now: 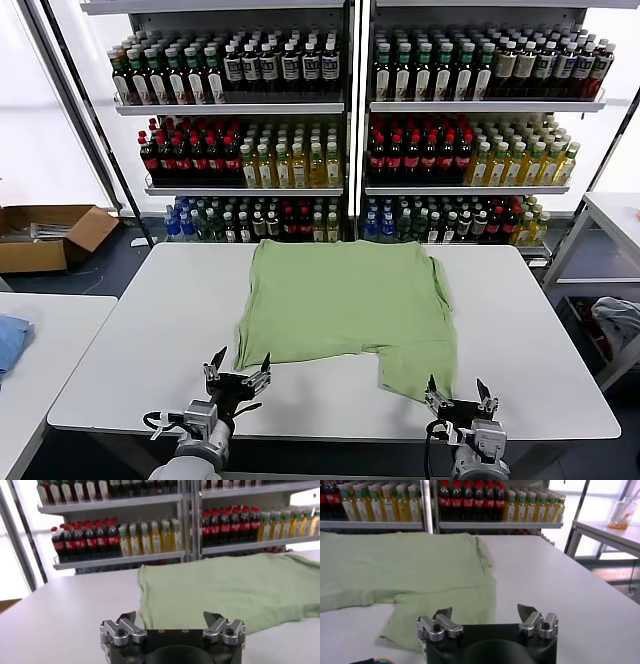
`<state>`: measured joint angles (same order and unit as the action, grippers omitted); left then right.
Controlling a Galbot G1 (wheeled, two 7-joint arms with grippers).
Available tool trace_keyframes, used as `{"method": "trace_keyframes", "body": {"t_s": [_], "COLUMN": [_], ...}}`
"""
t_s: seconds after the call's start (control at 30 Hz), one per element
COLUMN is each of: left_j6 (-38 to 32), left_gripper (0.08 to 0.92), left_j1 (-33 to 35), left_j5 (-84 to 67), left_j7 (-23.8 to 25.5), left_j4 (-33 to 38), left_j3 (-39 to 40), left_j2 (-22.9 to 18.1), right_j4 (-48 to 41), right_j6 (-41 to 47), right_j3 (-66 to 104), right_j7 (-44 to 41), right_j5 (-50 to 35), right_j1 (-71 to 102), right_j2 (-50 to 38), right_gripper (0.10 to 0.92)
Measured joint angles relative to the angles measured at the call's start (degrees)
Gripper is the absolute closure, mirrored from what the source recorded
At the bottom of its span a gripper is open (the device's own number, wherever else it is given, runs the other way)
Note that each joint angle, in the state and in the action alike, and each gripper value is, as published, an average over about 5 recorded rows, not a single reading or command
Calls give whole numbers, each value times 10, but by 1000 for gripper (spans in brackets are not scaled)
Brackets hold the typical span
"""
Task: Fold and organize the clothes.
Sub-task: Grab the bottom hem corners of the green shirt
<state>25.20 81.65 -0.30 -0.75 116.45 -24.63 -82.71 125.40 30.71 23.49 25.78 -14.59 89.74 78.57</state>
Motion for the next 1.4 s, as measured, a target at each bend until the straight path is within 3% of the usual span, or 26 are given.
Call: {"method": "trace_keyframes", "body": {"t_s": [1.0, 1.13, 1.4], "left_j6": [4, 5, 9], "left_gripper": [180, 229, 459], "left_j1": [-52, -50, -46], "left_j5": [-30, -34, -36], "left_j7": [3, 3, 4], "left_j4": [-88, -94, -99], "left_j3": [-12, -12, -10], "left_j2": [8, 7, 4], "right_j4": [-38, -44, -55], "right_j6": [7, 3, -7], "right_j3": [-19, -23, -30], "right_j7": [4, 4, 4], "right_j5": [3, 4, 6], "right_j1": [-12, -10, -4], "right_j2": [17, 17, 18], "right_gripper": [211, 301, 526]}}
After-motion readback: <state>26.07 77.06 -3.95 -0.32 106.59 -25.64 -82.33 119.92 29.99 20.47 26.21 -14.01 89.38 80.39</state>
